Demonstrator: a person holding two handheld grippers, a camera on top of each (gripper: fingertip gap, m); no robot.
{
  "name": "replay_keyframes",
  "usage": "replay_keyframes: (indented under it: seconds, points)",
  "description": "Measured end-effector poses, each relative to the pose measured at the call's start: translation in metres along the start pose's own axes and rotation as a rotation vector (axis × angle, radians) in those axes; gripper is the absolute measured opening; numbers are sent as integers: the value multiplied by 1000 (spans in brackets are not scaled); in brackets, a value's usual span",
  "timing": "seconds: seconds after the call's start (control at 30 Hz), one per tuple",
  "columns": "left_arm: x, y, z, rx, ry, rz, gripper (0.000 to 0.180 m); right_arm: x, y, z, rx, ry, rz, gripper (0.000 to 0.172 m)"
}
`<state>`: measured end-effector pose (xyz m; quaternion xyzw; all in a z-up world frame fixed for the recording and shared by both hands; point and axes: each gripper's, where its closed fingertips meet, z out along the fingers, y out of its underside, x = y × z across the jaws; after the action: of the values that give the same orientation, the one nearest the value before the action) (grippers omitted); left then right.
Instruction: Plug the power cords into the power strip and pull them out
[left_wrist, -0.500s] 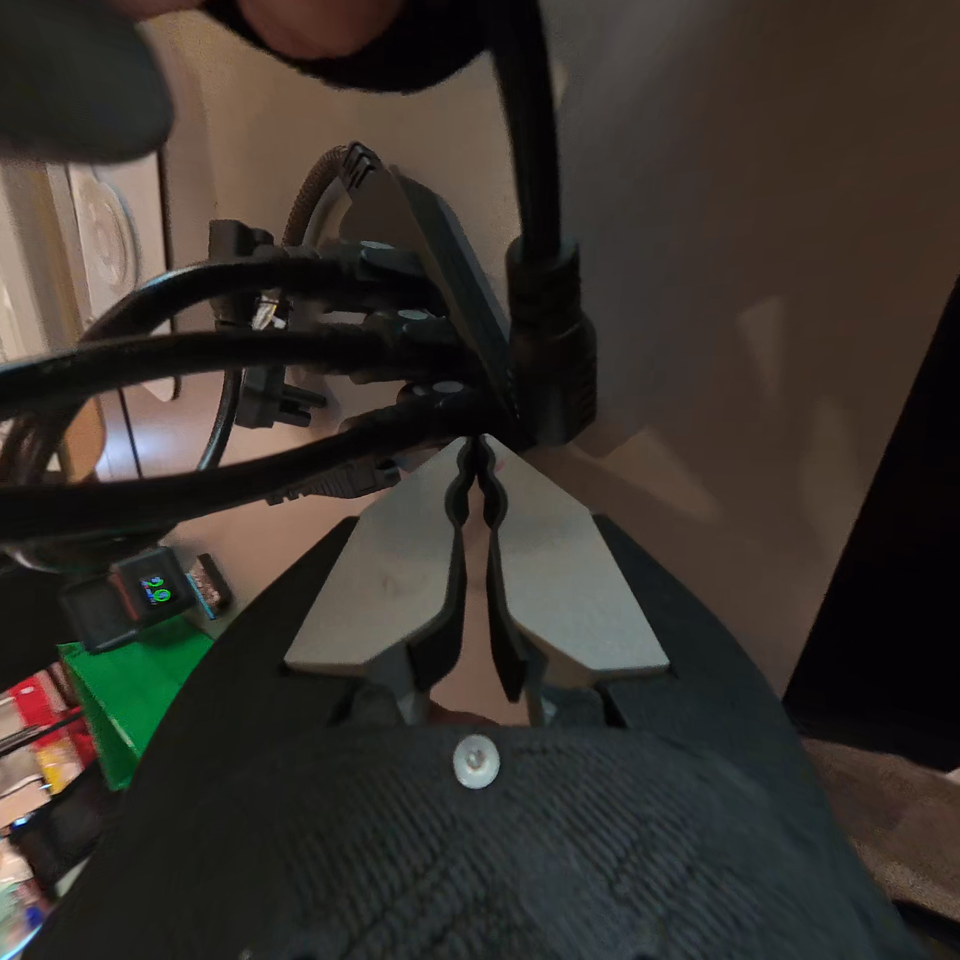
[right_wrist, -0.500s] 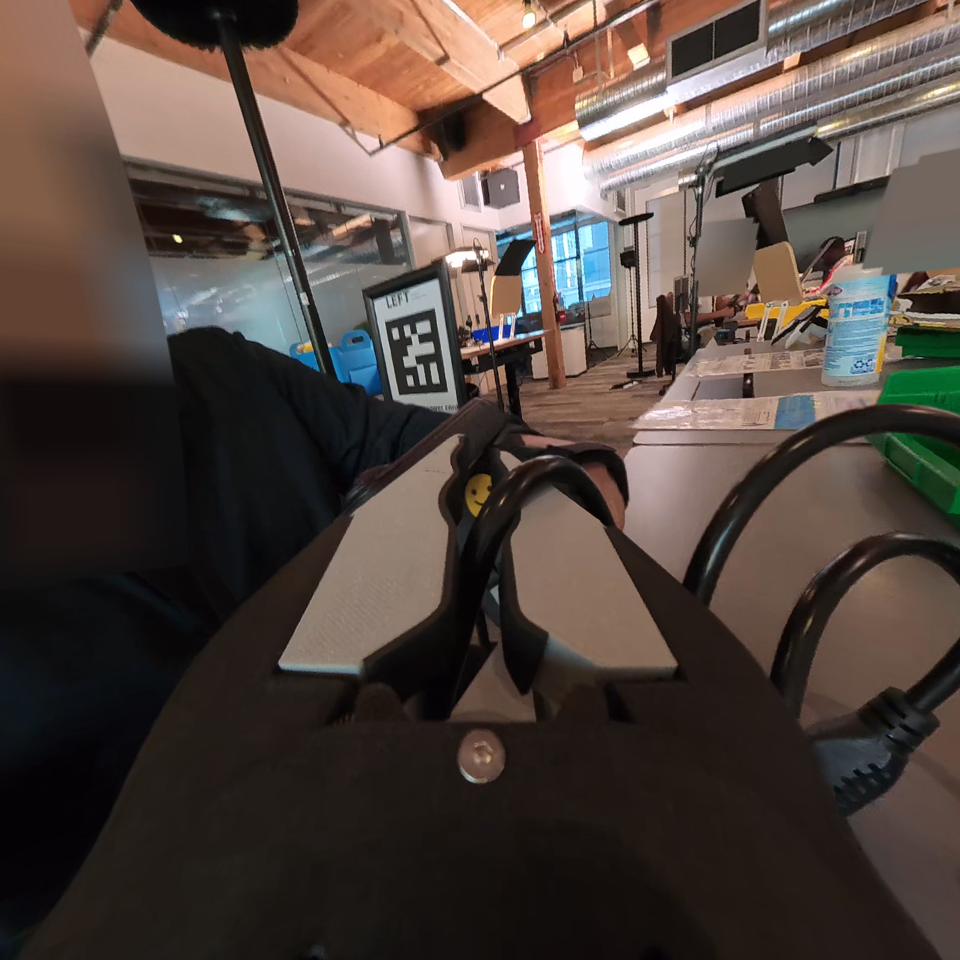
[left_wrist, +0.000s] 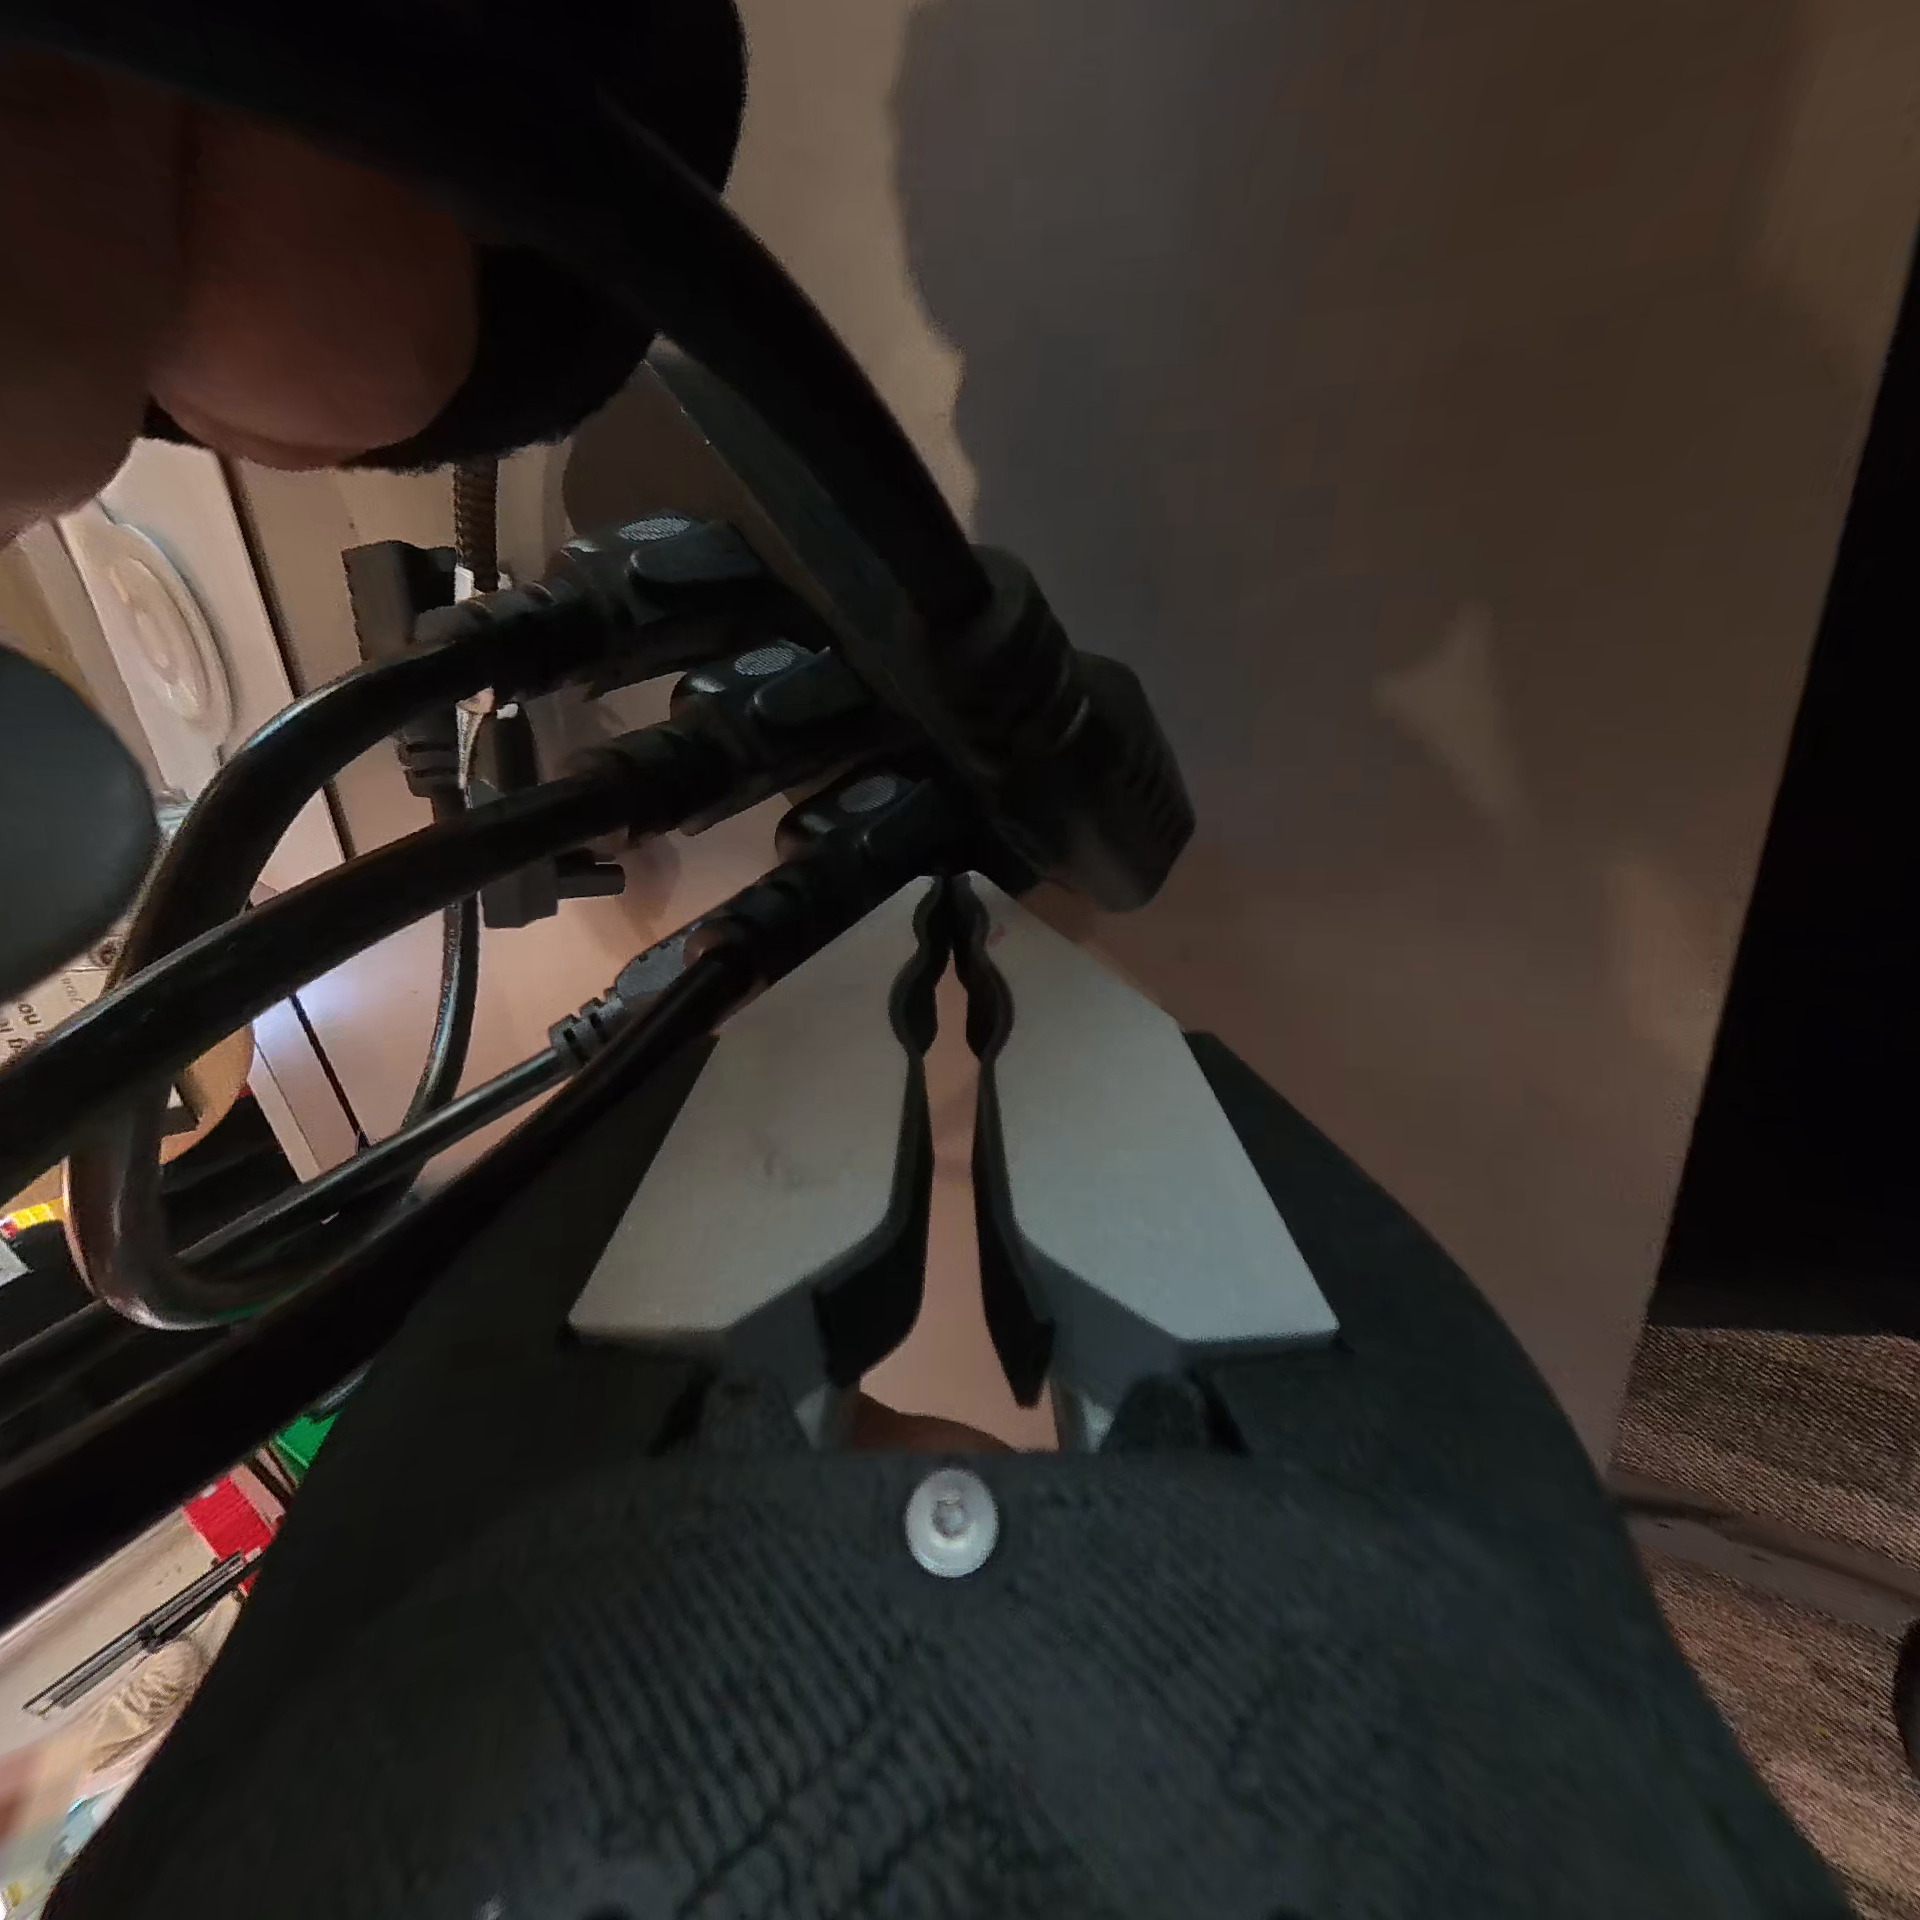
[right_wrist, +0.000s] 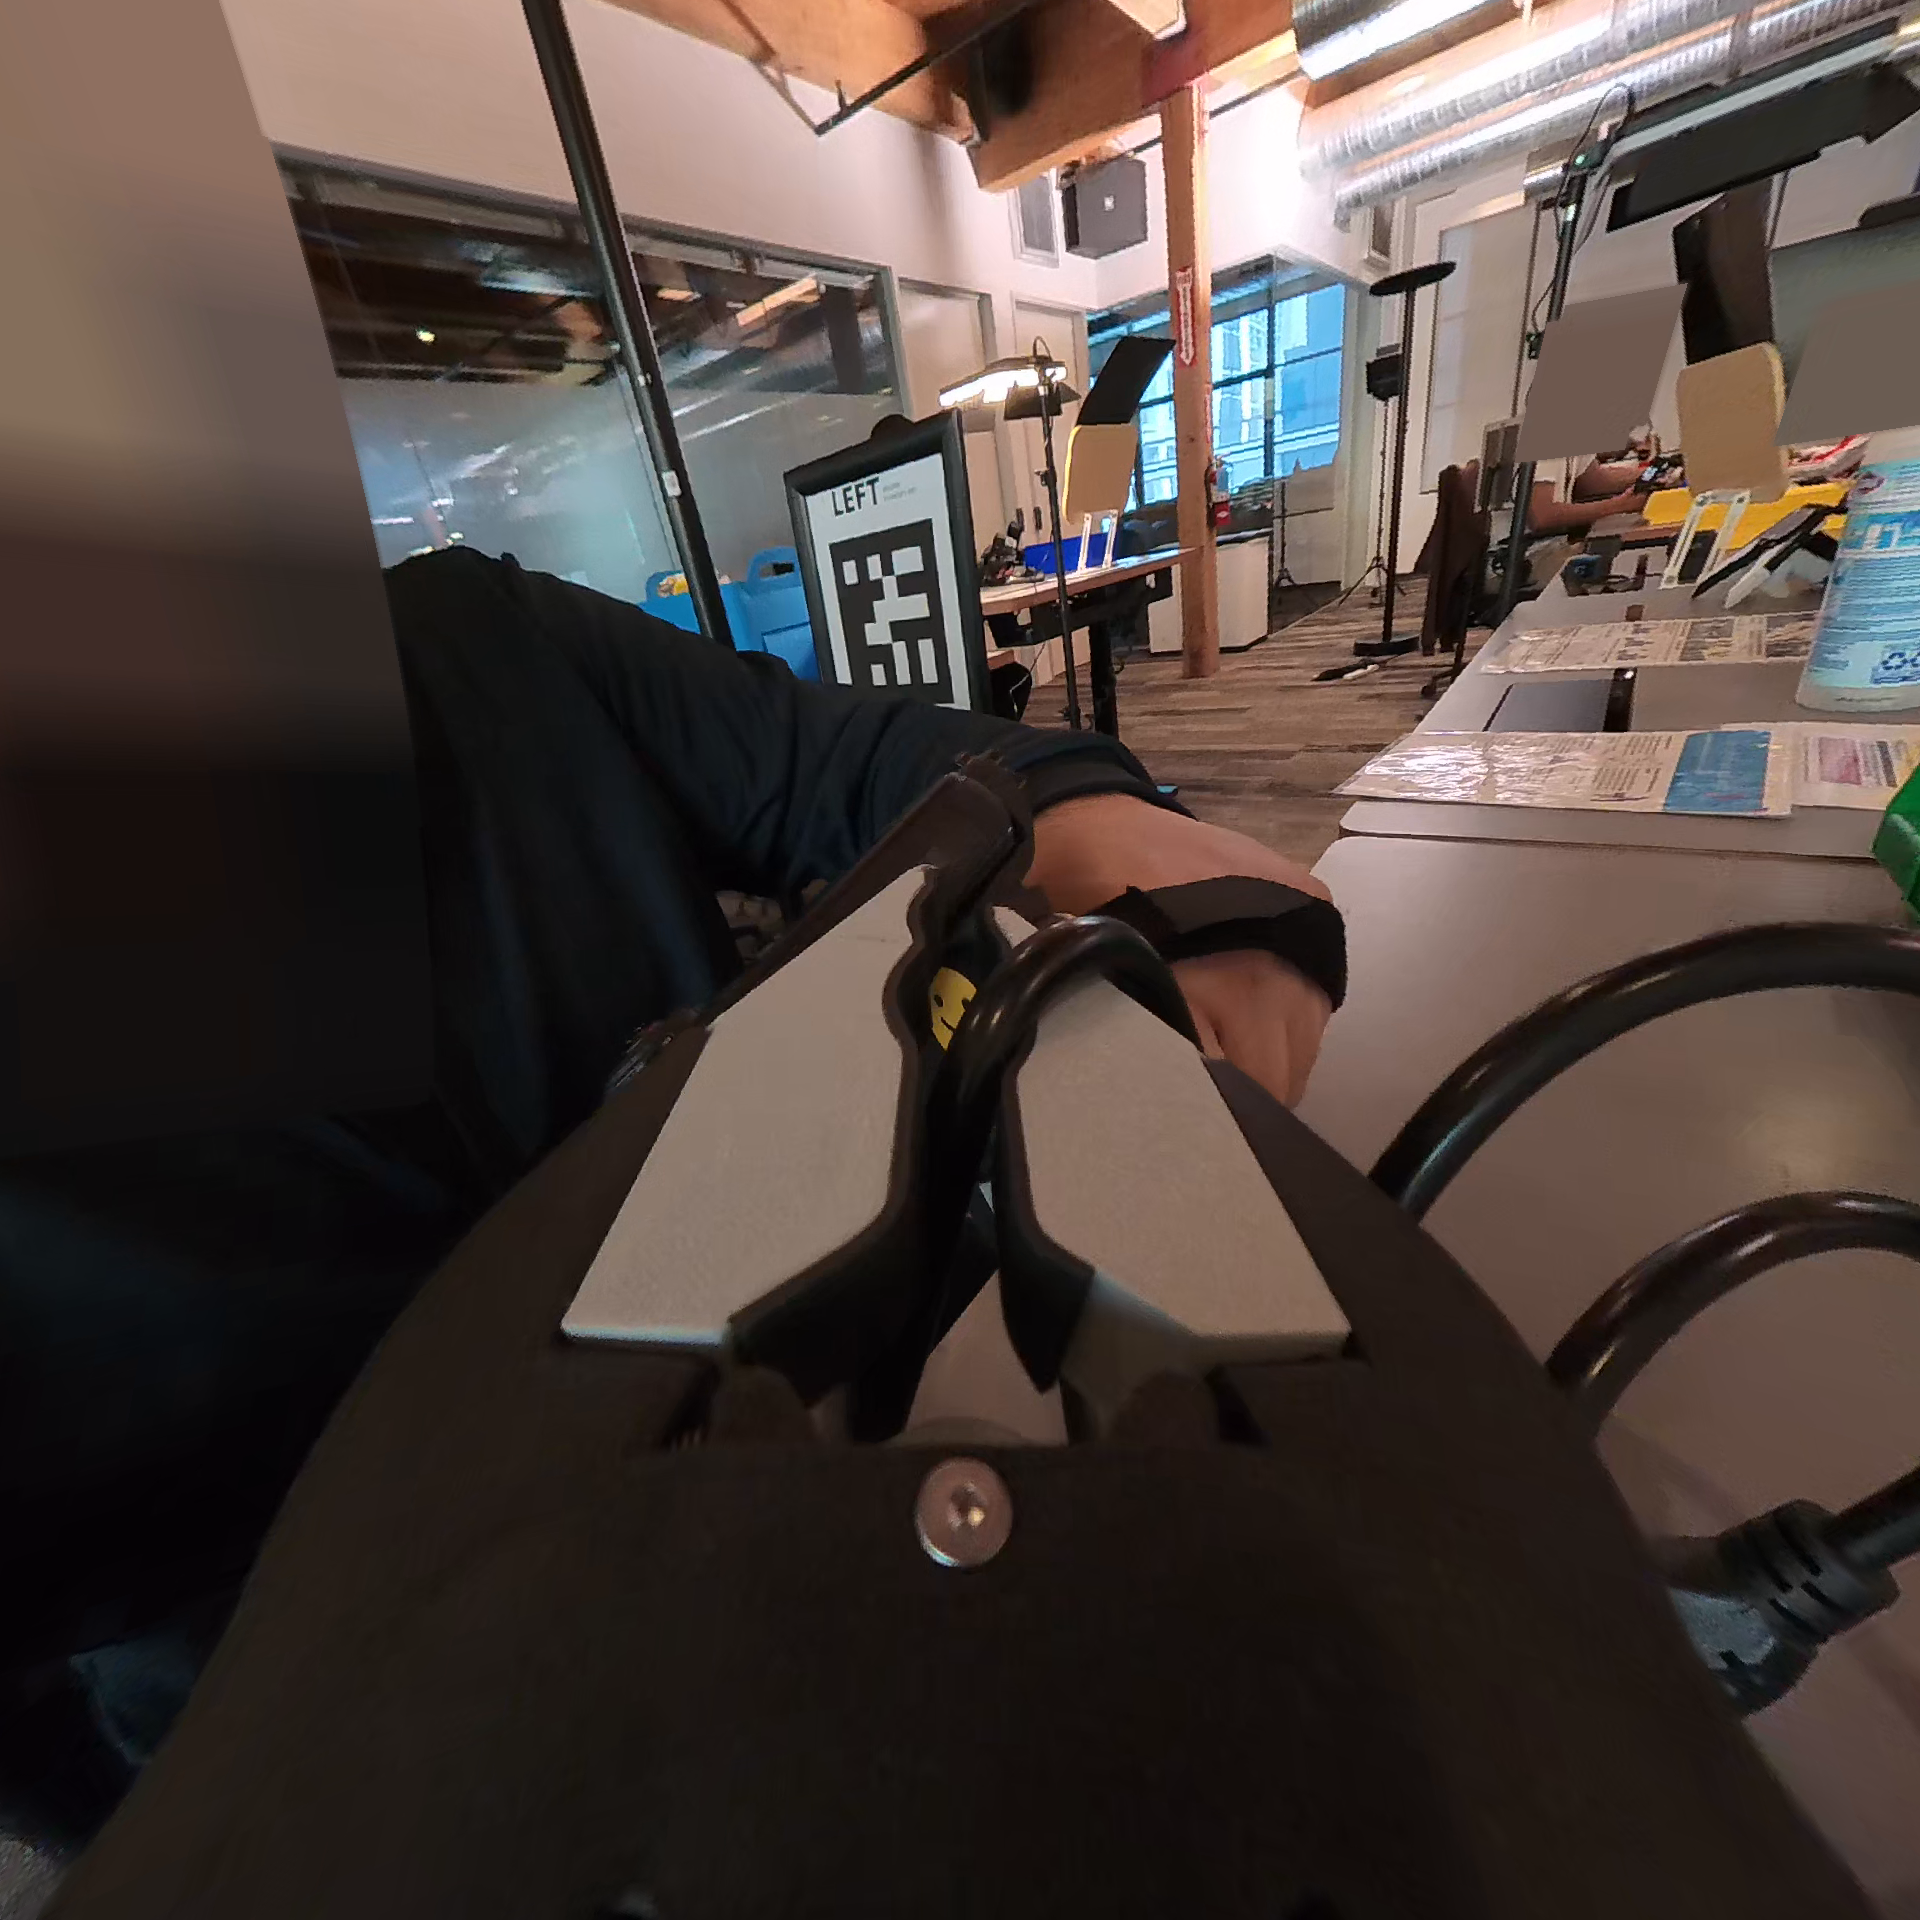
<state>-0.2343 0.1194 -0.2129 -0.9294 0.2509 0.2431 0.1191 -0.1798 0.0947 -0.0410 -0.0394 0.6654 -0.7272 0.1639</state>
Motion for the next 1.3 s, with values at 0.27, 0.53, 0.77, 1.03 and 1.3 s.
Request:
replay_keyframes:
  seconds: [0.27,0.53,0.77,1.03,1.3]
  points:
    - [-3,-1,3,-13,4,9,0,8,-5,-2,52,2,44,1]
    - [-4,0,3,-43,-45,140,0,12,0,4,-37,91,31,2]
    - [-7,1,5,-98,-44,268,0,18,0,1,-88,120,108,3]
    - [-9,4,8,-68,9,266,0,19,6,12,-197,71,100,2]
    - [-4,12,31,-134,-133,422,0,-17,-69,7,210,-146,101,3]
